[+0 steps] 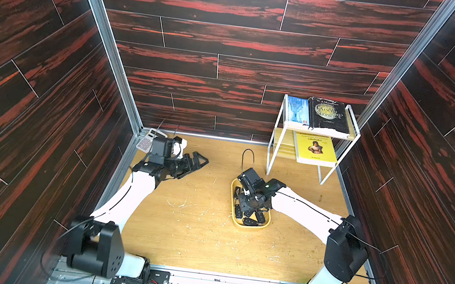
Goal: Place the car key into the storage box
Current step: Place the car key in the storage box.
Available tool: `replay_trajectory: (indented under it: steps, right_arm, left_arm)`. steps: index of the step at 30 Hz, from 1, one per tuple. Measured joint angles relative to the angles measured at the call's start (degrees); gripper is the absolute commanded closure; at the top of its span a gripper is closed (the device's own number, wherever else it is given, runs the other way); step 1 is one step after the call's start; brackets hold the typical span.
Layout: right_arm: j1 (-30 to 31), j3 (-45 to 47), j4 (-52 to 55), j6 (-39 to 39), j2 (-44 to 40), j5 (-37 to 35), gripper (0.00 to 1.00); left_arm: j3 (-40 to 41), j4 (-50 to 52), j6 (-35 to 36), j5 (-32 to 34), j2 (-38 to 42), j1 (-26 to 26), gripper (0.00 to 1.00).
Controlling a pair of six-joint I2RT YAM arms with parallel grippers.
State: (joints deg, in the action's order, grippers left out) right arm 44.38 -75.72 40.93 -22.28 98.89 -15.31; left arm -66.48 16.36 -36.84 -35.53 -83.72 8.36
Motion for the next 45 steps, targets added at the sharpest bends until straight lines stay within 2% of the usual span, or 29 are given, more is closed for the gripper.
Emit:
replay_trajectory:
  steps: [6, 13, 17, 22, 27, 30, 35, 37, 41, 45]
  right_arm:
    - [-4.2, 1.9, -4.1, 0.2, 0.4, 1.2, 0.65]
    - [-5.5, 2.2, -7.0, 1.3, 2.9, 2.8, 0.65]
    - [-6.6, 3.7, -8.3, 1.6, 4.1, 3.4, 0.65]
    - [-8.8, 6.5, -9.2, 2.0, 4.4, 4.2, 0.65]
    - [-9.1, 7.4, -10.3, 2.0, 5.1, 5.5, 0.66]
    - [-9.0, 7.7, -11.0, 2.0, 5.5, 6.6, 0.66]
    - [-9.1, 7.7, -12.4, 1.9, 6.3, 7.8, 0.63]
    - [-9.1, 7.6, -12.8, 1.8, 6.5, 8.2, 0.53]
    - [-9.1, 7.6, -13.2, 1.7, 6.9, 9.2, 0.33]
    - [-9.0, 7.6, -13.2, 1.4, 6.9, 10.6, 0.21]
  left_arm:
    - [-4.8, 2.4, -3.4, 3.1, -8.2, 4.9, 0.00]
    - [-8.1, 3.3, -5.3, 4.7, -14.1, 8.9, 0.00]
    - [-8.6, 1.7, -4.4, 5.7, -14.8, 11.3, 0.00]
    - [-8.3, -0.2, 0.8, 7.9, -14.7, 13.4, 0.00]
    - [-1.1, -7.8, 6.0, 10.3, -9.4, 15.2, 0.00]
    - [5.3, -14.4, 10.7, 11.0, -4.4, 16.4, 0.00]
    - [17.3, -25.9, 25.1, 11.9, 4.6, 21.2, 0.00]
    - [19.5, -28.8, 30.1, 11.5, 6.3, 22.9, 0.00]
    - [24.2, -35.1, 40.3, 11.1, 9.6, 23.2, 0.00]
    - [31.8, -39.0, 53.9, 11.8, 15.7, 24.9, 0.00]
